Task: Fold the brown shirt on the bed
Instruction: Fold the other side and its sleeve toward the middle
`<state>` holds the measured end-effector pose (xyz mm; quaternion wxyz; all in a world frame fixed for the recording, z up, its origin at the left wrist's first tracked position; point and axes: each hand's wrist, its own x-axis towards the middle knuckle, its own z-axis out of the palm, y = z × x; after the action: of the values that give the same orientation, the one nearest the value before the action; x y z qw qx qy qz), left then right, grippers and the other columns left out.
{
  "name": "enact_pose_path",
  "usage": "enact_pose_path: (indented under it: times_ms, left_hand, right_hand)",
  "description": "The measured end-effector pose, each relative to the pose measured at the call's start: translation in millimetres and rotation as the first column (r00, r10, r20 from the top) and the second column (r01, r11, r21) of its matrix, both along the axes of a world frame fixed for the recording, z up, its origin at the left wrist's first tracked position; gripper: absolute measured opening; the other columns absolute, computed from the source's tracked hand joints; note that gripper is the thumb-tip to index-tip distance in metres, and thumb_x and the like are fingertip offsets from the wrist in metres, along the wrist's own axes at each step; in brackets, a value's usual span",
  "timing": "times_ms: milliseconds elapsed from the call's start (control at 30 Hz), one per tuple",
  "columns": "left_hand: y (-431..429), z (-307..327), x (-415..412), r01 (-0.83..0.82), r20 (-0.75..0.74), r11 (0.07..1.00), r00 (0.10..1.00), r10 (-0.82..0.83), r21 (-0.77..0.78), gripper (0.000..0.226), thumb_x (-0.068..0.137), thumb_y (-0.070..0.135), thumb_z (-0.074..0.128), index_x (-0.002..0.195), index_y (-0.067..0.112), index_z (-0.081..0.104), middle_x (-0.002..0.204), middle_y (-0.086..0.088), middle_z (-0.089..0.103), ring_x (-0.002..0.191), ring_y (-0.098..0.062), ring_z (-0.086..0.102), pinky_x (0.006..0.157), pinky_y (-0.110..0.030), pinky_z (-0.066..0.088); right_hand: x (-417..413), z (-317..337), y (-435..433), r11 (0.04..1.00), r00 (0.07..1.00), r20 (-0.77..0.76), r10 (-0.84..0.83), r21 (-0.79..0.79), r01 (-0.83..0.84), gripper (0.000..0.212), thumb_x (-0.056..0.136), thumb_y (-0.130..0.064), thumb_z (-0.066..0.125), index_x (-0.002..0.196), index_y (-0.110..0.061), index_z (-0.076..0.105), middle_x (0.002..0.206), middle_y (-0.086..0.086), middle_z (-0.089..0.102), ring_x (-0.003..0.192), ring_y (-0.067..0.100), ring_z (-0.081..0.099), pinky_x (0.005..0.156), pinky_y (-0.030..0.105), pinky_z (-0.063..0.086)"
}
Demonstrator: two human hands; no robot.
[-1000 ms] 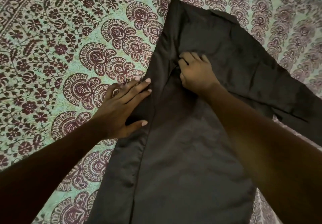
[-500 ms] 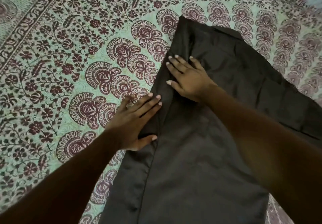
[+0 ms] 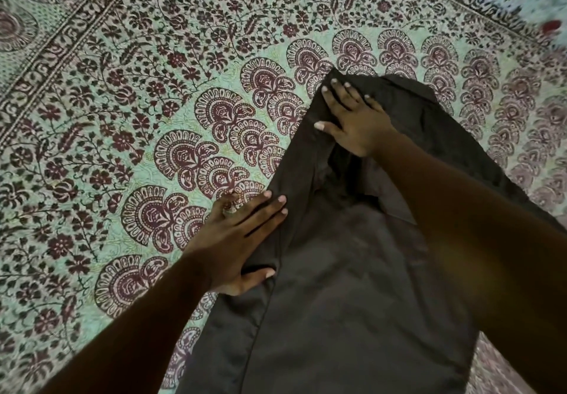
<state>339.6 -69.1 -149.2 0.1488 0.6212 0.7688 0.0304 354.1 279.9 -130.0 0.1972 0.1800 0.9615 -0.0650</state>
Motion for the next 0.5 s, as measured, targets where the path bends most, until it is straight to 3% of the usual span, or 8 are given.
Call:
enact_pose_path:
  times_ms: [67, 133, 233, 300, 400, 433, 500]
  left_hand:
    - [0, -1, 0, -0.002, 0.003, 1.000, 1.000, 0.002, 0.006, 0.102, 0.083, 0.075, 0.052, 0.165, 0.020, 0.027, 0.176, 0.002, 0.013, 0.161, -0.019, 0.018, 0.115, -0.059, 0.028]
    - [0, 0, -1, -0.004, 0.007, 1.000, 1.000, 0.004, 0.000, 0.102, 0.082, 0.075, 0.052, 0.165, 0.020, 0.027, 0.176, 0.002, 0.013, 0.161, -0.019, 0.018, 0.115, -0.059, 0.028]
    - [1, 2, -1, -0.008, 0.016, 1.000, 1.000, 0.008, -0.008, 0.102, 0.082, 0.074, 0.052, 0.165, 0.020, 0.028, 0.176, 0.002, 0.013, 0.161, -0.019, 0.018, 0.114, -0.058, 0.029]
    - [2, 2, -1, -0.010, 0.018, 1.000, 1.000, 0.010, -0.011, 0.102, 0.081, 0.074, 0.053, 0.165, 0.020, 0.028, 0.176, 0.003, 0.014, 0.161, -0.019, 0.019, 0.114, -0.058, 0.029]
    - [1, 2, -1, -0.011, 0.022, 1.000, 1.000, 0.011, -0.009, 0.103, 0.081, 0.074, 0.053, 0.165, 0.020, 0.029, 0.175, 0.003, 0.014, 0.161, -0.019, 0.019, 0.115, -0.058, 0.029]
    - [2, 2, -1, -0.010, 0.024, 1.000, 1.000, 0.010, -0.008, 0.103, 0.081, 0.074, 0.053, 0.165, 0.020, 0.029, 0.176, 0.003, 0.014, 0.161, -0.019, 0.019, 0.117, -0.057, 0.028]
    - [2, 2, -1, -0.006, 0.028, 1.000, 1.000, 0.006, -0.008, 0.103, 0.081, 0.074, 0.053, 0.165, 0.019, 0.028, 0.176, 0.003, 0.013, 0.161, -0.019, 0.017, 0.120, -0.055, 0.026]
  right_hand:
    - [-8, 6, 5, 0.994, 0.992, -0.076, -0.102, -0.053, 0.098, 0.070, 0.106, -0.064, 0.031, 0.166, -0.031, 0.017, 0.176, 0.004, 0.005, 0.161, 0.031, 0.010, 0.125, 0.056, 0.022]
    - [-14, 14, 3, 0.977, 0.941, -0.264, -0.210, -0.079, 0.196, 0.061, 0.109, -0.053, 0.039, 0.160, -0.021, 0.036, 0.168, 0.012, 0.029, 0.150, 0.039, 0.036, 0.115, 0.056, 0.038]
    - [-13, 20, 0, 0.921, 0.818, -0.436, -0.376, -0.075, 0.383, 0.040, 0.104, -0.038, 0.055, 0.132, -0.009, 0.057, 0.135, 0.018, 0.057, 0.120, 0.045, 0.058, 0.098, 0.054, 0.049]
    - [-8, 19, 1, 0.852, 0.793, -0.319, -0.519, -0.125, 0.508, 0.045, 0.098, -0.048, 0.065, 0.122, -0.010, 0.059, 0.135, 0.019, 0.056, 0.128, 0.043, 0.053, 0.104, 0.057, 0.044]
    - [-2, 19, 7, 0.839, 0.837, -0.067, -0.544, -0.044, 0.542, 0.068, 0.085, -0.072, 0.067, 0.117, -0.012, 0.062, 0.150, 0.020, 0.040, 0.145, 0.044, 0.030, 0.114, 0.068, 0.024]
    - [0, 19, 13, 0.841, 0.840, -0.041, -0.541, -0.054, 0.538, 0.071, 0.079, -0.078, 0.068, 0.108, -0.013, 0.063, 0.144, 0.021, 0.044, 0.143, 0.045, 0.034, 0.112, 0.066, 0.027]
    - [5, 22, 25, 0.819, 0.821, -0.084, -0.565, -0.177, 0.546, 0.074, 0.068, -0.084, 0.071, 0.087, -0.014, 0.056, 0.112, 0.018, 0.057, 0.126, 0.042, 0.055, 0.095, 0.051, 0.041]
